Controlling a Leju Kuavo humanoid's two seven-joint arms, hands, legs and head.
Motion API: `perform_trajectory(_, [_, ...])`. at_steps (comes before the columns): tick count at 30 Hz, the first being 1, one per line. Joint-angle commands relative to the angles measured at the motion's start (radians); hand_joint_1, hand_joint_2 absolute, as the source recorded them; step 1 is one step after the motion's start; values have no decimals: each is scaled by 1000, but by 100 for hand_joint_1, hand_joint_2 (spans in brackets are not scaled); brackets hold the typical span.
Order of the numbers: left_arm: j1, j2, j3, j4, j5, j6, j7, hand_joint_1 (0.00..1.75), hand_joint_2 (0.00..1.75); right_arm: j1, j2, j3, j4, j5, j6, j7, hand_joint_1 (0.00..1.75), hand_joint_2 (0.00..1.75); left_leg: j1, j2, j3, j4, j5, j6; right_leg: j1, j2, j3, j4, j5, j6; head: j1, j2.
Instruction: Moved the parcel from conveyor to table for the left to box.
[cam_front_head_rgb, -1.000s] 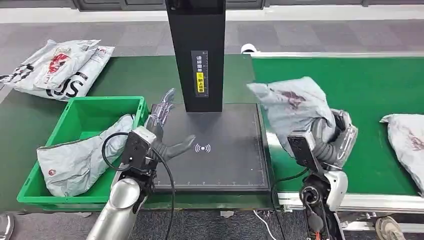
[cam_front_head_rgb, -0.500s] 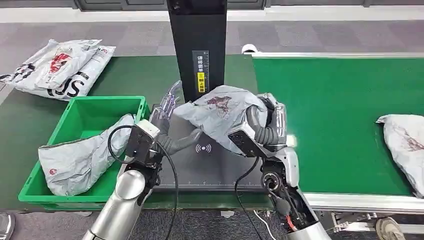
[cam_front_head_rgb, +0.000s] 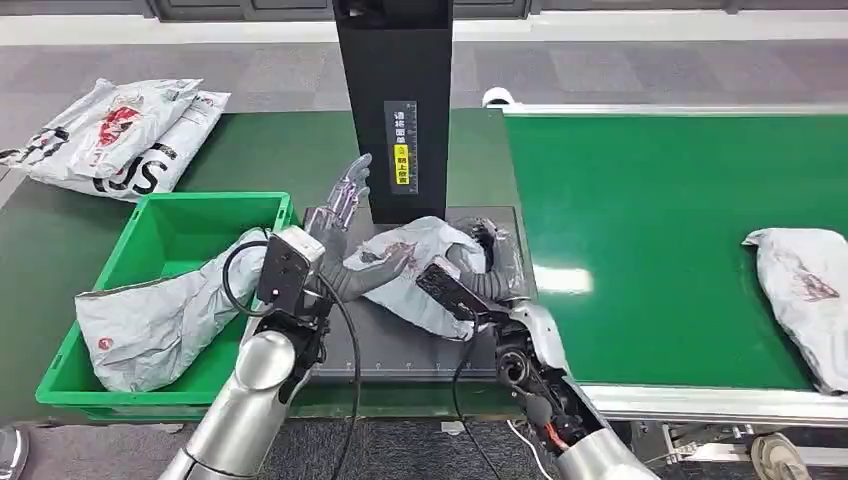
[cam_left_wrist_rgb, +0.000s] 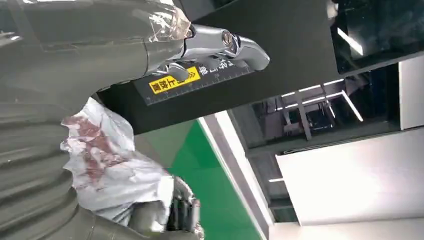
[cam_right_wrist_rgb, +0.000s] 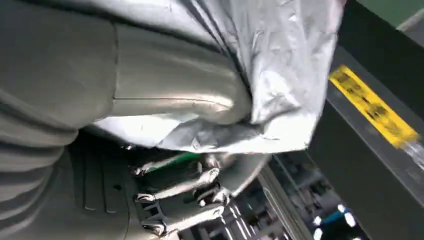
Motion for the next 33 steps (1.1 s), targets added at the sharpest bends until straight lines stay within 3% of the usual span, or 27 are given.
perform_trajectory(1, [-29,42,-67,37,5,8,12,0,175,-21,-51,-1,66,-92,76,-4,0,175,0,-1,2,-1,0,0,1,-2,3,-2,0,0,0,0])
perform_trajectory(9, [-20,47,-62,24,1,15,17,0,175,8,-74,-6,-9,-101,94,6,0,175,1,0,2,-1,0,0,1,-1,3,-2,0,0,0,0])
perform_trajectory(12, [11,63,-45,-8,-7,33,26,0,175,96,-132,-42,-251,-99,49,11,0,175,0,-1,2,-1,0,0,0,-3,2,-2,0,0,0,0])
perform_trajectory(14, [18,66,-41,-15,-7,33,27,0,175,116,-149,-51,-315,-106,77,28,0,175,0,-2,2,-2,0,0,1,-4,3,-3,-1,0,0,0])
perform_trajectory(27, [16,63,-42,-12,-9,33,27,0,175,116,-143,-51,-308,-108,79,27,0,175,0,1,2,-1,0,0,1,-1,2,-2,0,0,0,0])
perform_trajectory(30, [23,64,-38,-15,-12,35,26,0,175,120,-145,-68,-327,-106,44,3,0,175,0,0,1,-1,0,0,0,-1,1,-1,0,0,0,0])
perform_trajectory(33, [46,61,-22,-28,-26,48,22,0,175,190,-158,-133,-520,-170,-125,-132,0,175,0,0,2,-1,0,0,0,-2,2,-2,-1,0,0,0])
